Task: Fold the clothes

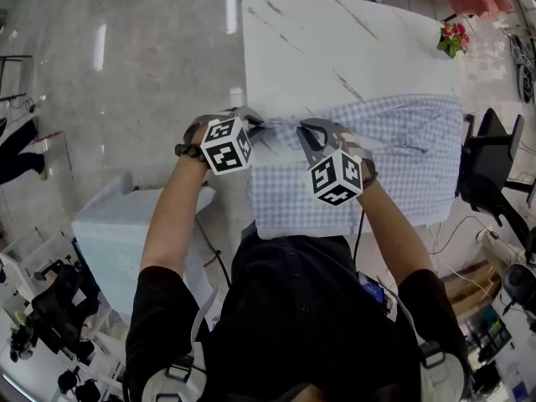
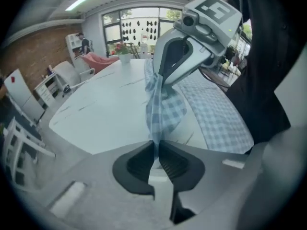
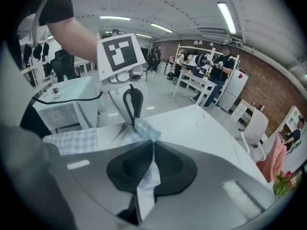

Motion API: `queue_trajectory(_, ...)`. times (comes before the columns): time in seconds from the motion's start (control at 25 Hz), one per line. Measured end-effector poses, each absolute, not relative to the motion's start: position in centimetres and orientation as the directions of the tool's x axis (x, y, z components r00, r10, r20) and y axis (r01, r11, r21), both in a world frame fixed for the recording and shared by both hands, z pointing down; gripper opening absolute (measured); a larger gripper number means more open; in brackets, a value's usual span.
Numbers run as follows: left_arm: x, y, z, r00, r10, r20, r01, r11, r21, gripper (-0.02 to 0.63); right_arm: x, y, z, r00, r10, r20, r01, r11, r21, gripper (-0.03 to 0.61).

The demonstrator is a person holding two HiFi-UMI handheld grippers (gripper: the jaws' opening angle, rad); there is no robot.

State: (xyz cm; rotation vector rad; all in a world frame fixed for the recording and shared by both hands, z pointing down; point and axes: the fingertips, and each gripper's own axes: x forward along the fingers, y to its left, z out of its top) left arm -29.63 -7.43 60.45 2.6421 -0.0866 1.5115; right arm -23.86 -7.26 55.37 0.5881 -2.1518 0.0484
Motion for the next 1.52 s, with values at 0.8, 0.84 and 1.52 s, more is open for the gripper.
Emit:
queue_trajectory(0.8, -38.5, -2.3, 54.8, 0.618, -0.294, 0.729, -0.681, -0.665, 0.309, 0.032, -39.1, -10.9, 52.8, -0.585, -0.434, 0.685, -0.187, 0.894, 0.407, 0.015)
queue_trajectory(0.84, -38.9, -2.1, 54.6, 0.618, -0.300, 0.726, -0.691, -0.648, 0.321, 0.032, -39.8, -11.0, 52.9, -0.590, -0.428, 0.685, -0.177, 0.896, 0.408, 0.015)
queue_trajectory(1.52, -46.9, -2.8, 56.3, 0.544, -0.405, 0.735, -0.812, -0.475, 0.339, 0.037, -48.2, -12.2, 55.3, -0.603, -0.371, 0.706, -0.061, 0.904, 0.423, 0.015)
